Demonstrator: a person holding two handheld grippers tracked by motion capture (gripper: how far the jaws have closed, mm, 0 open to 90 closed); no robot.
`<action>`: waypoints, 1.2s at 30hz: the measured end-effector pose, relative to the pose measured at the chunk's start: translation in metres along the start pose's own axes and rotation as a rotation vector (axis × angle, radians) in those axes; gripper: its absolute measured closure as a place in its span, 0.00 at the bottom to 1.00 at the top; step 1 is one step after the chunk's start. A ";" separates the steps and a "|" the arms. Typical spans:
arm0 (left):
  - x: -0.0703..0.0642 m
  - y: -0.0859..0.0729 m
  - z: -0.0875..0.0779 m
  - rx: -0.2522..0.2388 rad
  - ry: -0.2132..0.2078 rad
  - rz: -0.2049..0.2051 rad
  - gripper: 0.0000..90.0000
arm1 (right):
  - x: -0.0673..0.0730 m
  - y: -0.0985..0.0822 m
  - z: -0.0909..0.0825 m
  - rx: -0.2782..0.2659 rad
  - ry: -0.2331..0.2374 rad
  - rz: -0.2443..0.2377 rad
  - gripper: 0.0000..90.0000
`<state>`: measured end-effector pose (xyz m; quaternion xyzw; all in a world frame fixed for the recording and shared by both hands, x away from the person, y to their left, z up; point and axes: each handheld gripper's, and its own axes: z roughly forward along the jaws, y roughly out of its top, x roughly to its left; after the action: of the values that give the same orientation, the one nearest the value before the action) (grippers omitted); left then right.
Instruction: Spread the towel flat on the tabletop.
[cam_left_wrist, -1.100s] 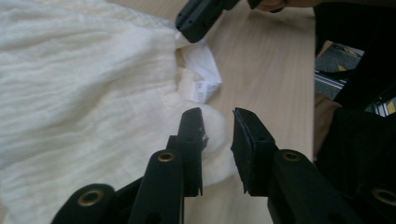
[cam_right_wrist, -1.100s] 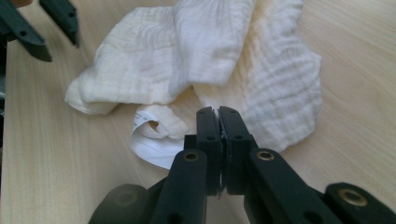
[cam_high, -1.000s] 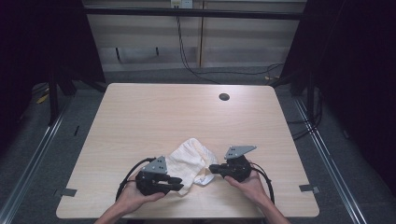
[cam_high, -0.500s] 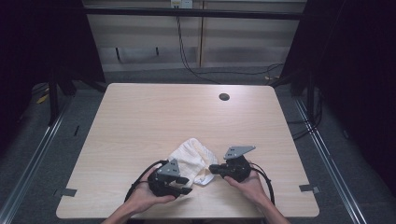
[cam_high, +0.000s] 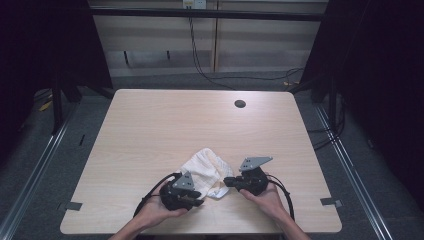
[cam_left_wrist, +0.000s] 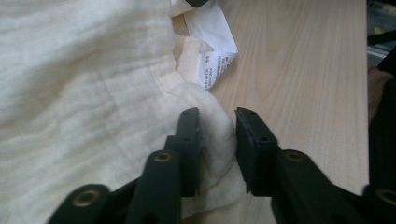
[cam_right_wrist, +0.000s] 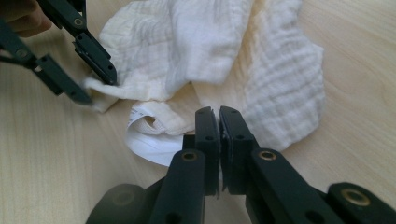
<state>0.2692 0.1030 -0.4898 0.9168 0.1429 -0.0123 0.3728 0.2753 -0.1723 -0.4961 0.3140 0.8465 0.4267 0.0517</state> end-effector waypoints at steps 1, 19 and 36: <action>0.002 0.001 -0.002 0.005 -0.004 -0.014 0.86 | 0.000 0.000 0.000 0.001 0.001 -0.001 0.96; 0.023 0.000 -0.031 -0.137 -0.011 -0.129 0.94 | -0.002 0.001 -0.003 -0.016 0.008 0.015 0.97; 0.045 -0.013 -0.078 -0.289 0.018 -0.203 0.96 | -0.003 0.018 -0.042 -0.140 0.025 0.042 0.98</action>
<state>0.3023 0.1770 -0.4480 0.8347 0.2383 -0.0207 0.4961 0.2720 -0.1952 -0.4569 0.3219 0.8084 0.4898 0.0541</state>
